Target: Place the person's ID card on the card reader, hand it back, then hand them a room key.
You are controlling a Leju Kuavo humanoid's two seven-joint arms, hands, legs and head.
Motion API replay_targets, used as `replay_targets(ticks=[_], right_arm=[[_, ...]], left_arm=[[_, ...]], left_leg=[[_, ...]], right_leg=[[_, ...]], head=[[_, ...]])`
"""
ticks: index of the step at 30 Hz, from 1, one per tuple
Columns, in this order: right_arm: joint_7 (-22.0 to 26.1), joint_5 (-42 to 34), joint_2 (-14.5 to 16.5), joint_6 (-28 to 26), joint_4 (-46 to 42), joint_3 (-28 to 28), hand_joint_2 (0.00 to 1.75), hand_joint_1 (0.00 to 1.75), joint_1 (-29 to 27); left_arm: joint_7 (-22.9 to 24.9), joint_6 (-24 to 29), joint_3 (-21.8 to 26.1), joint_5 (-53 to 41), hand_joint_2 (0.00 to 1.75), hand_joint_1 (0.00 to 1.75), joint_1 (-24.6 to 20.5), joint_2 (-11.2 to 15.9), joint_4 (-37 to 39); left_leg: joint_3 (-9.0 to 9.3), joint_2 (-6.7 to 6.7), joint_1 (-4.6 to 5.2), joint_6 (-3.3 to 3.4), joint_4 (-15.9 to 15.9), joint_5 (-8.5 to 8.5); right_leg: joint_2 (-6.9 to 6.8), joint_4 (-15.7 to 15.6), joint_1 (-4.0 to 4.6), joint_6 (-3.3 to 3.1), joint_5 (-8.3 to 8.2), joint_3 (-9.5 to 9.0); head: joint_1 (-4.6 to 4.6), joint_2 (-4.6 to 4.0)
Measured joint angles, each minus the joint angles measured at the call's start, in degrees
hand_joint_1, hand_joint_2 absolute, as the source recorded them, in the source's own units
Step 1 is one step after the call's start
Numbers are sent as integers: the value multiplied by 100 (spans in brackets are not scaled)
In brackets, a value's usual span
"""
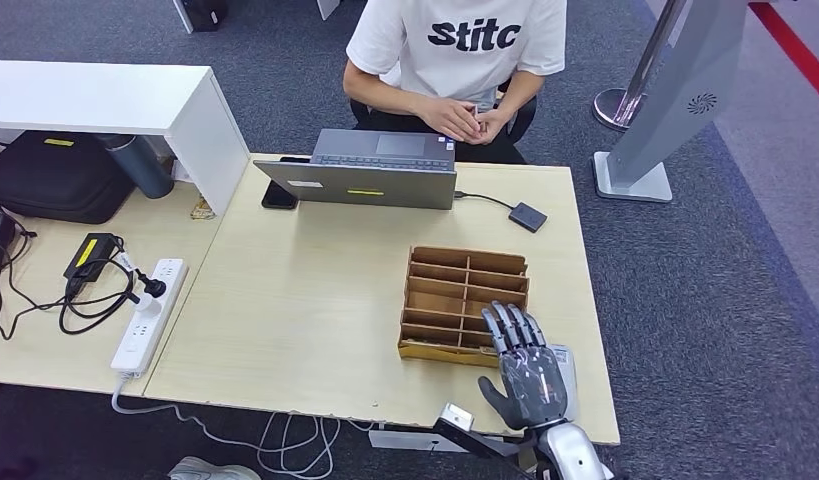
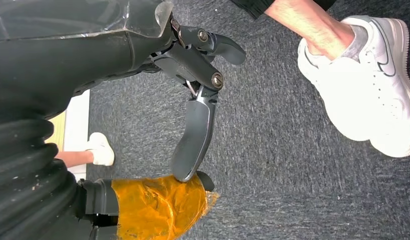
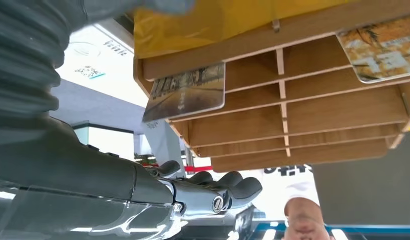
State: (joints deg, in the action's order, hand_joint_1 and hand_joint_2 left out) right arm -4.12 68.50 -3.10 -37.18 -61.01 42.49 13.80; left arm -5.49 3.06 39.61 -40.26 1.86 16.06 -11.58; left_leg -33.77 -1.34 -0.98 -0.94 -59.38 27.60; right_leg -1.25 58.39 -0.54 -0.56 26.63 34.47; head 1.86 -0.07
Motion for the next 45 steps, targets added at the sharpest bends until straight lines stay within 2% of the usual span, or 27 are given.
replay_targets(ticks=[3,6,11,17,23,34,38,41,45], right_arm=[[-12,-3,26,21,73,0,175,131,28],[-12,-5,37,21,116,0,175,143,42],[-7,-39,62,20,182,-1,175,148,70],[49,-137,94,-23,249,-3,175,162,129],[160,-132,116,-194,232,-25,175,160,132],[542,216,175,-257,-594,-341,175,168,211],[594,103,204,-242,-854,-341,175,173,349],[647,-321,236,-13,-1023,-250,175,175,593],[650,-983,363,618,-1172,-3,175,175,1099]], left_arm=[[0,0,3,-7,175,0,0,0,0],[0,0,4,-9,175,0,0,0,0],[0,0,4,-17,175,0,0,0,0],[-4,0,11,-70,175,0,1,0,0],[-35,0,45,-144,175,0,1,1,2],[-118,0,93,-374,175,0,-3,4,2],[-126,0,93,-452,175,0,-8,4,2],[-138,0,93,-534,175,0,-16,9,2],[-176,-4,93,-651,175,0,-48,27,2]], left_leg=[[0,0,0,0,0,0],[0,0,0,0,0,0],[0,0,0,0,0,0],[1,0,0,0,0,0],[0,0,0,0,0,0],[1,0,0,0,0,0],[0,0,0,0,0,-1],[1,-1,0,-2,0,-4],[1,-1,-2,-6,0,-9]], right_leg=[[0,0,0,0,0,0],[0,0,0,0,0,0],[0,0,0,0,0,0],[0,0,0,0,0,0],[0,0,0,0,0,0],[1,1,0,0,0,0],[1,2,0,-2,-1,0],[3,3,0,-3,-3,0],[5,4,1,-4,-4,1]], head=[[0,0],[0,0],[0,0],[0,0],[0,0],[-1,0],[0,0],[0,0],[-1,0]])
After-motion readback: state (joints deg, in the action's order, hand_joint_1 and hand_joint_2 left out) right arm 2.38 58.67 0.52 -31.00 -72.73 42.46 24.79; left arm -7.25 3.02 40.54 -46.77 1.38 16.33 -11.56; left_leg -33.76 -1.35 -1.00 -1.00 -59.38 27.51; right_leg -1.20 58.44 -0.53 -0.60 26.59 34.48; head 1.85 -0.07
